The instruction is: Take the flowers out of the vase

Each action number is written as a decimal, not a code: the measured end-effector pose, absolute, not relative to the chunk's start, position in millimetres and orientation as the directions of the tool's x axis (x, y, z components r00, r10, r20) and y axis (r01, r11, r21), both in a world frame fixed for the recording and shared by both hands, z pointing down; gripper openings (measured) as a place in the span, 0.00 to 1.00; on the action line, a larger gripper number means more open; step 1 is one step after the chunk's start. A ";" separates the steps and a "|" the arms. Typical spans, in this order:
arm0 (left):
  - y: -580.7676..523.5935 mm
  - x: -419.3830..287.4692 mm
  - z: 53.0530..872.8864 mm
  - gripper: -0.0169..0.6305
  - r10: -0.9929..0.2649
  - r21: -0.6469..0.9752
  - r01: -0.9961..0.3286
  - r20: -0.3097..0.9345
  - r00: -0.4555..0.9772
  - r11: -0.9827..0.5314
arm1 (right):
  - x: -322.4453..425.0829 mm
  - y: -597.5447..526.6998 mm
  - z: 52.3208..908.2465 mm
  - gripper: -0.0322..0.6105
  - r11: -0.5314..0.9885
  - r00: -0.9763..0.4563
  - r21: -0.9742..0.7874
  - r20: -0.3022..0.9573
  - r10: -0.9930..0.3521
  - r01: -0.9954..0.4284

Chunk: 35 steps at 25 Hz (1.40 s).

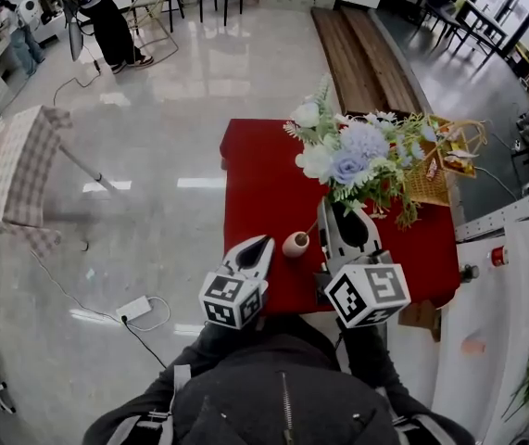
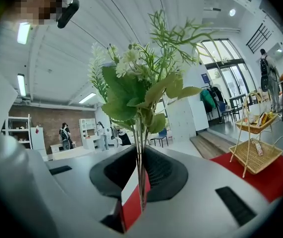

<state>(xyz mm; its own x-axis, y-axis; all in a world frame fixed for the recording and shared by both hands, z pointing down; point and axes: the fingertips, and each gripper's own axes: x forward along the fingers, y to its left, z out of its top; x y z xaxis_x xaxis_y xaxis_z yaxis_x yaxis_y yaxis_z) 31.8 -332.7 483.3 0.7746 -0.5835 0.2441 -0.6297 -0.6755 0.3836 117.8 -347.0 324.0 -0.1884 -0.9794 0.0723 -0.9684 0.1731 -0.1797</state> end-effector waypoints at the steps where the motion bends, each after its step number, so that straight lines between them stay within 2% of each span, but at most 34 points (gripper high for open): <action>1: -331.2 35.3 483.5 0.04 -0.582 0.385 -0.629 0.244 0.775 -0.676 | 123.4 -345.1 322.2 0.13 0.169 -0.183 -0.180 0.067 -0.981 -0.969; 12: -324.0 52.6 488.3 0.04 -0.563 0.389 -0.617 0.256 0.786 -0.684 | 188.1 -333.9 327.1 0.13 0.041 -0.053 -0.152 0.077 -0.996 -0.988; 35: -334.6 33.6 496.2 0.04 -0.602 0.381 -0.664 0.283 0.746 -0.644 | 213.0 -312.5 488.3 0.13 -0.105 0.027 -0.185 0.380 -0.924 -0.977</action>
